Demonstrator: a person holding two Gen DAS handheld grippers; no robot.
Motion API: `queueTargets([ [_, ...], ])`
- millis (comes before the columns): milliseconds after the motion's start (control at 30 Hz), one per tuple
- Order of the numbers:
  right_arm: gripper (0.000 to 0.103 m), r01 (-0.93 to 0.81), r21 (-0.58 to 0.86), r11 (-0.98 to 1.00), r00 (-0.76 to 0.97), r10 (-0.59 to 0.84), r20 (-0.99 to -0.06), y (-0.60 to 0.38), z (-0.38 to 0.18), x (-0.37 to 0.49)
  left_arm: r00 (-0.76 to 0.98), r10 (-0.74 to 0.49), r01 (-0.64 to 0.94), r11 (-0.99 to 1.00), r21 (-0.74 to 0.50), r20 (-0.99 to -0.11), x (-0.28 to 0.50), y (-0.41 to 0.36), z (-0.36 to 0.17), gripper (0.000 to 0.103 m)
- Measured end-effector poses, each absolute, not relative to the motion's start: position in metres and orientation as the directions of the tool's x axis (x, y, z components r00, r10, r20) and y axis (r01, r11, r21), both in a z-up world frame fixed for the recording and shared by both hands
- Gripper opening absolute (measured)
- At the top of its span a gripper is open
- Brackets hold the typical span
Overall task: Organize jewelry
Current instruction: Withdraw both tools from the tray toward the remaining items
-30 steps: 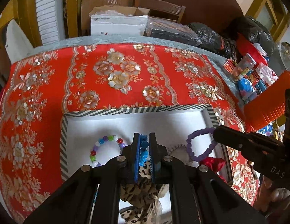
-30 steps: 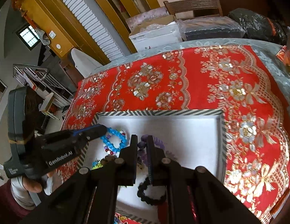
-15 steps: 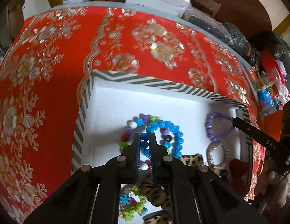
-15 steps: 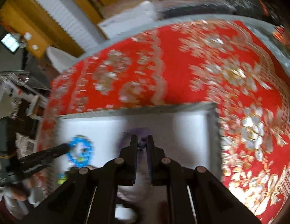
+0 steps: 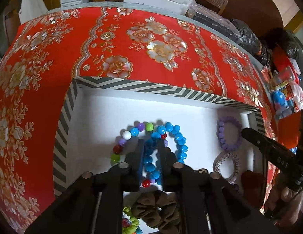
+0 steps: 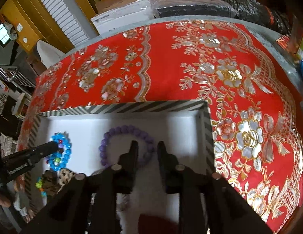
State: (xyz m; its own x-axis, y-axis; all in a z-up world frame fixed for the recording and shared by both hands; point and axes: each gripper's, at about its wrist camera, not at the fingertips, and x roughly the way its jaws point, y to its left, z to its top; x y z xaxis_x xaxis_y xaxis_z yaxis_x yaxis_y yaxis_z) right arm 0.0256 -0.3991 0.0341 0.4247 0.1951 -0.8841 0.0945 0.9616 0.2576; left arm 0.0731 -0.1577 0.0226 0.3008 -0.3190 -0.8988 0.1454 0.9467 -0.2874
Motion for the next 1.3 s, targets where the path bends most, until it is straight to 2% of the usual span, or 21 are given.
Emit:
queueTargets([
  [33, 0.036, 0.095, 0.261, 0.961, 0.432, 0.197, -0.880, -0.399, 0.038, 0.023, 0.305, -0.321, 0.142, 0.946, -0.290, -0.897, 0.073, -0.157, 0.023, 0.012],
  [67, 0.037, 0.094, 0.266, 0.959, 0.437, 0.200, -0.877, -0.398, 0.041, 0.021, 0.315, -0.317, 0.138, 0.948, -0.287, -0.895, 0.072, -0.155, 0.025, 0.016],
  [167, 0.038, 0.086, 0.288, 0.954, 0.448, 0.221, -0.866, -0.395, 0.052, 0.014, 0.335, -0.290, 0.142, 0.956, -0.256, -0.897, 0.065, -0.154, 0.029, 0.018],
  [400, 0.043, 0.044, 0.291, 0.956, 0.455, 0.240, -0.858, -0.375, 0.067, -0.008, 0.355, -0.246, 0.150, 0.967, -0.205, -0.902, 0.046, -0.153, 0.041, 0.018],
  [900, 0.051, -0.040, 0.240, 0.970, 0.477, 0.229, -0.848, -0.344, 0.100, -0.074, 0.511, -0.158, 0.197, 0.978, -0.064, -0.845, -0.018, -0.154, 0.101, 0.018],
  [1300, 0.054, -0.062, 0.237, 0.970, 0.507, 0.235, -0.829, -0.349, 0.117, -0.145, 0.545, -0.125, 0.159, 0.986, -0.045, -0.829, -0.087, -0.164, 0.116, 0.018],
])
